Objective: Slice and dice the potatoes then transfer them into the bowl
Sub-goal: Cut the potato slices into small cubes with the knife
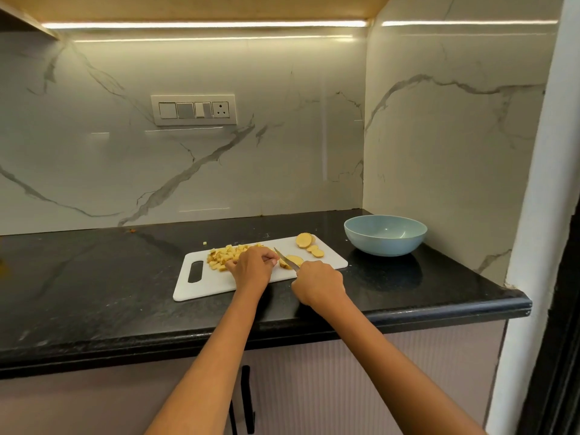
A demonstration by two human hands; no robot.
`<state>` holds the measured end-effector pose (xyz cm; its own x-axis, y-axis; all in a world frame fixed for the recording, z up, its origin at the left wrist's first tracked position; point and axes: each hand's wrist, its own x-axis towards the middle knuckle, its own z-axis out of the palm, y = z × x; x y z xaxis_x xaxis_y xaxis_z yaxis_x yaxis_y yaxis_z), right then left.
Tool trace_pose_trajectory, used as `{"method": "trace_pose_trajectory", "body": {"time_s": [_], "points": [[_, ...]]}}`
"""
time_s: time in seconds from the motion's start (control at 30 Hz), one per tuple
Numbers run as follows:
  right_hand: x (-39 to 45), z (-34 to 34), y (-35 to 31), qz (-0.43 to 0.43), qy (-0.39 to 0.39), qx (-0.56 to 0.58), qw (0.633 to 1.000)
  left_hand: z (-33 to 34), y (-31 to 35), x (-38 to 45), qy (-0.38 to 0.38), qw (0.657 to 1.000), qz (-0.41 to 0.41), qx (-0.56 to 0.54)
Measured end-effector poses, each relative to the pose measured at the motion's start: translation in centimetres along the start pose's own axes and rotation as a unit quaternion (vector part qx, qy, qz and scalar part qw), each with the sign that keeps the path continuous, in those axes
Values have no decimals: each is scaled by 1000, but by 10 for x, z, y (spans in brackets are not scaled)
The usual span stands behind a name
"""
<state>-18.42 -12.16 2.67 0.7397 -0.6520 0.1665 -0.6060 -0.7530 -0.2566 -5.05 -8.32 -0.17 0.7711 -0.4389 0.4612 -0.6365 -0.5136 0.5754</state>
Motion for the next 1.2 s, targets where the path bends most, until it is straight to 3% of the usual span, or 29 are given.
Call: {"method": "trace_pose_trajectory", "body": {"time_s": [0.3, 0.5, 0.83, 0.97, 1.07, 1.2], "points": [[5, -3, -4, 2, -27, -8, 1000, 1, -2, 3, -26, 998, 41, 29], [15, -5, -11, -10, -62, -35, 997, 0, 2, 1, -5, 993, 69, 95], [6, 1, 3, -33, -8, -69, 997, 1, 2, -1, 10, 992, 84, 91], [12, -1, 18, -8, 1, -2, 1000, 3, 2, 3, 16, 991, 91, 97], [15, 2, 26, 14, 71, 53, 996, 7, 1, 7, 21, 992, 83, 89], [26, 4, 27, 37, 122, 84, 988, 8, 7, 14, -56, 973, 149, 167]]}}
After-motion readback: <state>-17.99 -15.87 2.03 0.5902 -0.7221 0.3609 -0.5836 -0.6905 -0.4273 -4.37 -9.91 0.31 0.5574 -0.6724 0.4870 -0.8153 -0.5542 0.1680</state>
